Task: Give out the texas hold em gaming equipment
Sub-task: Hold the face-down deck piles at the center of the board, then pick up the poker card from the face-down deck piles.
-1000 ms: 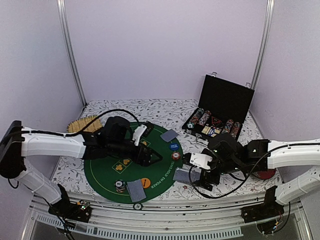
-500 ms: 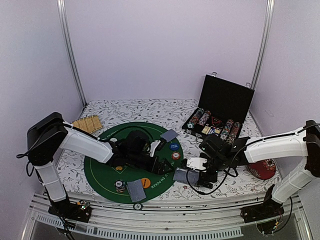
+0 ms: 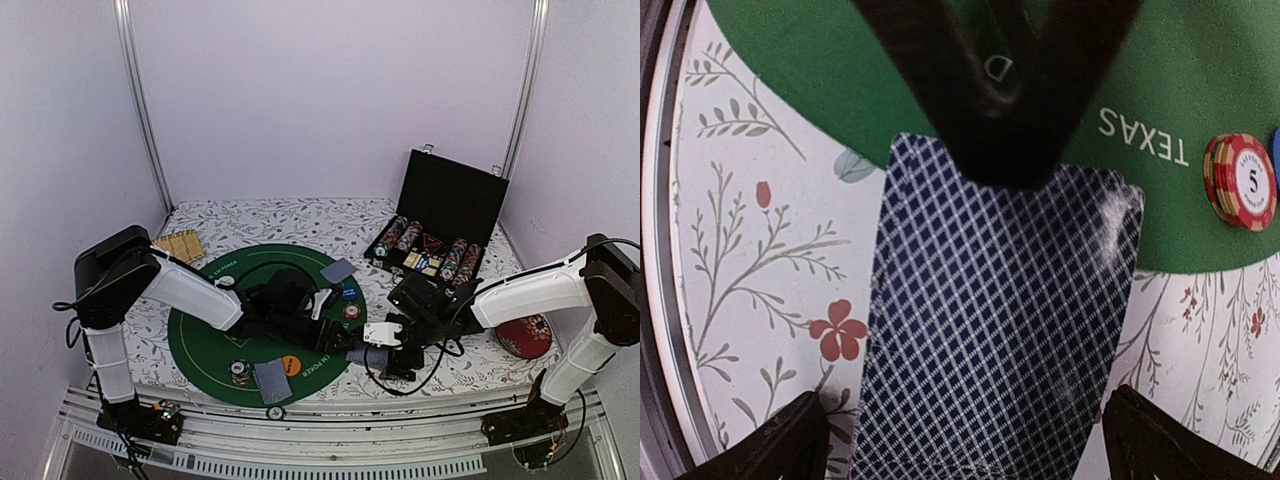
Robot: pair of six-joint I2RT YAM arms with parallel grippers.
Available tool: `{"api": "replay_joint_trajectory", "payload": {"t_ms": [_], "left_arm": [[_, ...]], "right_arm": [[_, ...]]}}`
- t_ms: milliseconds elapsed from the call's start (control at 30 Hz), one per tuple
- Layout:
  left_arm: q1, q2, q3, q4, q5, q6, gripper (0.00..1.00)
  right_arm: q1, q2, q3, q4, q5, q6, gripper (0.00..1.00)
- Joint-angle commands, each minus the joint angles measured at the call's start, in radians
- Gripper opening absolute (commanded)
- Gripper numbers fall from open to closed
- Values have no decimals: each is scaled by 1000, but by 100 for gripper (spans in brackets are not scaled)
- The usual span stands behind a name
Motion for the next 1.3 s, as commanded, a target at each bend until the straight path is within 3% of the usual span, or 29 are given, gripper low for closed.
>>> {"api": "replay_joint_trajectory", "payload": {"t_ms": [0,267,633,767,933,1267], "left_arm": [[-10,60,23,8,7,-19,57],[-21,127,74,-4,43,-16,50],[-62,135,139,-198,-46,100,42],[-62,121,129,-236,-87,135,26],[-58,109,126,-265,-139,152,18],[-38,47,63,-198,-134,149,19]], "right_arm": [[-1,29,13,-5,-64,-22,94],[-1,41,18,-3,-74,-5,80],[-13,29,24,9,-35,8,80],[-18,24,22,6,-27,10,81],[-17,15,20,6,-16,6,81],[-19,11,16,4,-7,0,81]]}}
